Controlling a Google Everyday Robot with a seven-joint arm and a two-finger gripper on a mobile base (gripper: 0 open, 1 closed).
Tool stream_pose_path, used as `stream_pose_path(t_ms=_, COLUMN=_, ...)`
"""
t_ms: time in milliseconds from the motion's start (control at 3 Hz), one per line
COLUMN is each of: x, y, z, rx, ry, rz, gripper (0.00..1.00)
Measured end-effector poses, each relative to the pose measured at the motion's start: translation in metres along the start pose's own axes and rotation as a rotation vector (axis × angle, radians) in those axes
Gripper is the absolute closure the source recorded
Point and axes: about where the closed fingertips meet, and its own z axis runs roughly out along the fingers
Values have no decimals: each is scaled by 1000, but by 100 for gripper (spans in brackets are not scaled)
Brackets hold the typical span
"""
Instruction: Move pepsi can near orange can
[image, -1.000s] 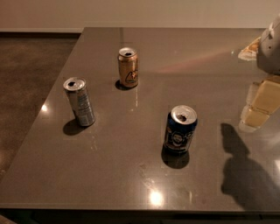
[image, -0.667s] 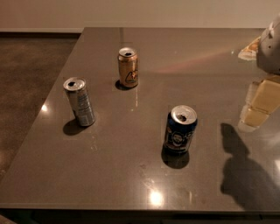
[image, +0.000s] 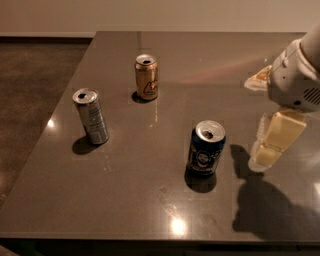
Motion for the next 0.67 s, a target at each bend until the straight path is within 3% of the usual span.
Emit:
stream_pose_path(t_ms=333, x=-16, y=11, z=23, rx=-37, ry=-87, rz=0, gripper=0)
stream_pose_path(t_ms=667, x=-29, y=11, z=41, rx=-26, ry=-155, rz=27, gripper=0)
